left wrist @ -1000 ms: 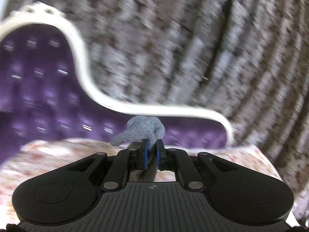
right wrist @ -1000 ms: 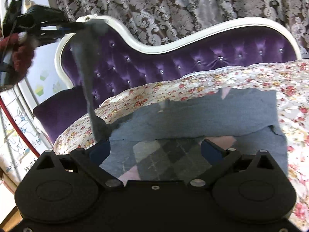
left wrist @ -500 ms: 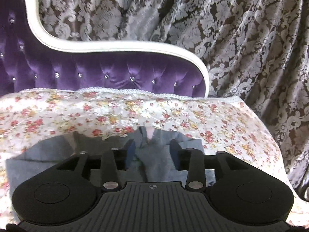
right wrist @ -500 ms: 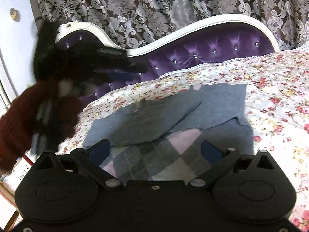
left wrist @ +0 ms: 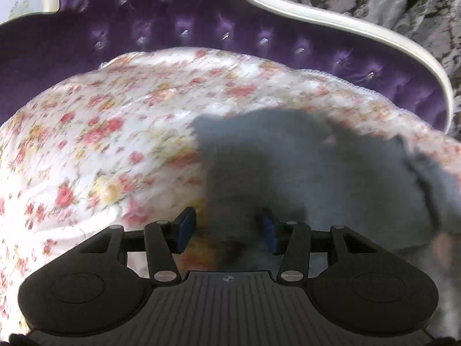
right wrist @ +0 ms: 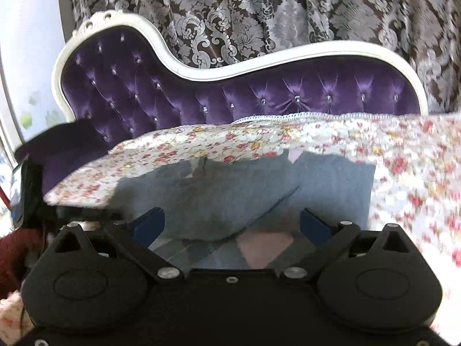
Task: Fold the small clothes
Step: 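Lay the held sleeve across the sweater body and open the left tool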
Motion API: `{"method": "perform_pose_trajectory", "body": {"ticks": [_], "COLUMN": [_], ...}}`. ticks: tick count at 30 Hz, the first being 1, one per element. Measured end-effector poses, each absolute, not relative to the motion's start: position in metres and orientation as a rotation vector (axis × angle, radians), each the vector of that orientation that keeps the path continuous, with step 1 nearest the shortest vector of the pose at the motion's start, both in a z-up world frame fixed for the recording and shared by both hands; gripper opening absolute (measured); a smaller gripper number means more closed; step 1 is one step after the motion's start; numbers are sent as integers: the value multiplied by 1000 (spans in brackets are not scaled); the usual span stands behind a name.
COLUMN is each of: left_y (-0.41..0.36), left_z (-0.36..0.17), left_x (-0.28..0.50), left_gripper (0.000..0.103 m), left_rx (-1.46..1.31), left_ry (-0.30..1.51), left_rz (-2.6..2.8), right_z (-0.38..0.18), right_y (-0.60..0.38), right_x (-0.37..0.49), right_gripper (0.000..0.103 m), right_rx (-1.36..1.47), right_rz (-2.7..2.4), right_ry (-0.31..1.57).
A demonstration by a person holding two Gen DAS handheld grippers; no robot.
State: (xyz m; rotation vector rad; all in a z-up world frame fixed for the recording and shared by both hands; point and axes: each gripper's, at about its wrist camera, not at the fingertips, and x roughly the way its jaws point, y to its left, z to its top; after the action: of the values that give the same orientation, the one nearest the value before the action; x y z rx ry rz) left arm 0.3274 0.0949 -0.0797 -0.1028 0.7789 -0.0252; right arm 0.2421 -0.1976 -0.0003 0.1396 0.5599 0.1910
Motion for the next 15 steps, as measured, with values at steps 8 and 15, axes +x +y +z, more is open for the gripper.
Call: {"method": "perform_pose_trajectory", "body": {"ticks": [8,15], "left_y": [81,79], "left_z": [-92,-98], "left_x": [311,306], "left_gripper": [50,51], "left_rx": [-1,17], "left_ry": [691,660], "left_rz": [-14,-5], "right_z": [-13,-49], "right_y": [-175,-167], "right_x": [312,358], "right_gripper": [100,89], "right_rx": [-35,-119], "right_rz": [88,-4], "right_ry": [596,705]}}
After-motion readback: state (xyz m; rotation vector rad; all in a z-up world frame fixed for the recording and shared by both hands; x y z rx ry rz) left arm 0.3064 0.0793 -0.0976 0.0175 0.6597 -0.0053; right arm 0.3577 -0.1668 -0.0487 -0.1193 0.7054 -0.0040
